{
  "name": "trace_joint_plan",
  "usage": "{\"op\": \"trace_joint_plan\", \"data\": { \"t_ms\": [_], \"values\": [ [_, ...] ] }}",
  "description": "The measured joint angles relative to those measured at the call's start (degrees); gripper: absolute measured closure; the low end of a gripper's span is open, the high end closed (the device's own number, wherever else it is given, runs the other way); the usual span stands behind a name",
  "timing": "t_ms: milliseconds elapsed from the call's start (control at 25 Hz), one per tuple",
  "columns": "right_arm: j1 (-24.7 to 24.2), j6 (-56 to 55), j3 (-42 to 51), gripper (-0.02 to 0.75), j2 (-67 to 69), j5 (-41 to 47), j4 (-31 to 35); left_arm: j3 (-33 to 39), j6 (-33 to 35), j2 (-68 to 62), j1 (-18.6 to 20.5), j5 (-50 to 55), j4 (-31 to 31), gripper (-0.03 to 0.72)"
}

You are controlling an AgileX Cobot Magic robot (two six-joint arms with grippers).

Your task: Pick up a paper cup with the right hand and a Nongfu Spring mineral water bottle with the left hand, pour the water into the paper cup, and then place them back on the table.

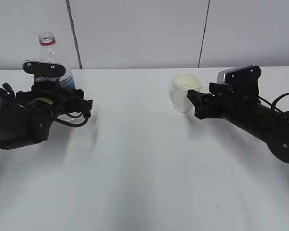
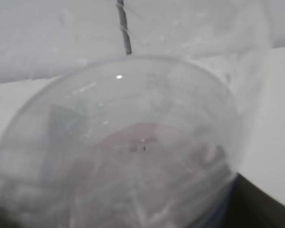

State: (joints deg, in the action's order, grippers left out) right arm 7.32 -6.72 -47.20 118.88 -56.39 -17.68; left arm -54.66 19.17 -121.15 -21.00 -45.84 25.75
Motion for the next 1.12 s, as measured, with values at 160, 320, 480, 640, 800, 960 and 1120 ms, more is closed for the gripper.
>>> {"op": "trace_joint_plan", "data": {
  "t_ms": [160,320,480,640,800,960,1120],
  "values": [
    [0.0,0.0,0.0,0.202,-0.1,0.0,0.0,0.0,1.6,0.0,0.0,-0.4,2.8,0.19],
    [0.0,0.0,0.1,0.202,-0.4,0.0,0.0,0.0,2.6,0.0,0.0,-0.6,3.5,0.188],
    [0.0,0.0,0.1,0.202,-0.4,0.0,0.0,0.0,3.0,0.0,0.0,-0.4,2.8,0.157],
    [0.0,0.0,0.1,0.202,-0.4,0.0,0.0,0.0,3.0,0.0,0.0,0.0,1.9,0.104],
    [0.0,0.0,0.1,0.202,-0.4,0.0,0.0,0.0,3.1,0.5,0.0,0.1,1.9,0.098],
    [0.0,0.0,0.1,0.202,-0.4,0.0,0.0,0.0,3.2,2.4,0.0,0.8,2.5,0.098],
    [0.0,0.0,0.1,0.202,-0.4,0.0,0.0,0.9,3.2,4.1,0.0,1.2,3.6,0.098]
  ]
}}
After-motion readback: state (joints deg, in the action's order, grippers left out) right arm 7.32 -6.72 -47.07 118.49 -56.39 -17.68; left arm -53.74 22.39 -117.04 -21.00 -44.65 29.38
